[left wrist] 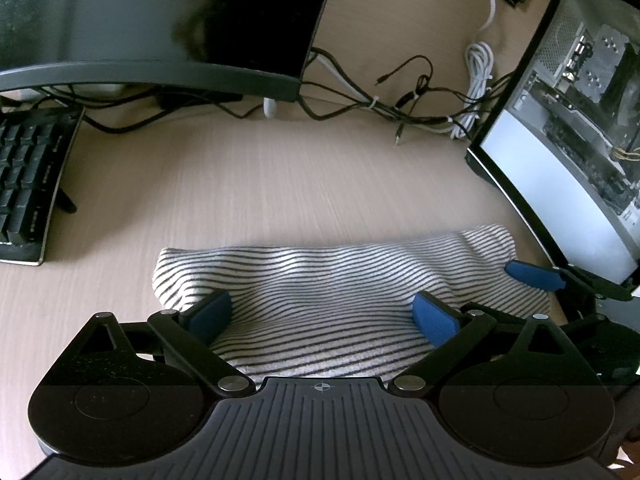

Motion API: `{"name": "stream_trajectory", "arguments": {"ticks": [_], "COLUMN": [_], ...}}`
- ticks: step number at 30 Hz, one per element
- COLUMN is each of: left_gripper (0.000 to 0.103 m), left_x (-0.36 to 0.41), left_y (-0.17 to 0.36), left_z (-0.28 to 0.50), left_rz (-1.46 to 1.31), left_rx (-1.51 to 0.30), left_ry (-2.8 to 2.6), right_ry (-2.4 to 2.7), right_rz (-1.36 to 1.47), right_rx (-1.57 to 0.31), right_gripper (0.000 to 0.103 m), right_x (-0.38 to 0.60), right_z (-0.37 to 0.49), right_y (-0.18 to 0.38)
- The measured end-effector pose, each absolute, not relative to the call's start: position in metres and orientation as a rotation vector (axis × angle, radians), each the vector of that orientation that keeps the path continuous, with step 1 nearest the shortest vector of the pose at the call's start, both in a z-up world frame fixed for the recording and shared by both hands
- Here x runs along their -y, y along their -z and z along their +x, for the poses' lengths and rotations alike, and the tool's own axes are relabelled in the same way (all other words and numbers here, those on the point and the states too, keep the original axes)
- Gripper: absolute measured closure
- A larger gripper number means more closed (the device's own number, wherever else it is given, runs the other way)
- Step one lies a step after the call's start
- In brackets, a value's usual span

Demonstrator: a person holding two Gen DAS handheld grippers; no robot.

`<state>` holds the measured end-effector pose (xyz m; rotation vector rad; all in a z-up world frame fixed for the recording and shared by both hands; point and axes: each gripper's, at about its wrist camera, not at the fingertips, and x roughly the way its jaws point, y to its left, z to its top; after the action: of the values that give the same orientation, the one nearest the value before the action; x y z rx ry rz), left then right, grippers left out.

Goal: Fold clothes

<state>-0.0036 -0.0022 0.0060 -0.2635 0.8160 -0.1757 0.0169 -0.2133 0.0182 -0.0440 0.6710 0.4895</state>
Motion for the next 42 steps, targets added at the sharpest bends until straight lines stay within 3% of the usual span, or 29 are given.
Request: {"name": "stream_trajectory", "arguments": {"ticks": [42], "left_gripper": [0.001], "left_x": [0.0021], "left_y": [-0.0064], "left_z": [-0.0009], "left_rz": [-0.240], "left_rx": [-0.817], "left_ry": [0.176], "right_ry": [-0.485], "right_rz": [-0.062], "right_rx": [-0.651], "right_gripper": [0.000], "right_x": [0.2121], "right_z": [0.0143], "right_y": [-0.0167]}}
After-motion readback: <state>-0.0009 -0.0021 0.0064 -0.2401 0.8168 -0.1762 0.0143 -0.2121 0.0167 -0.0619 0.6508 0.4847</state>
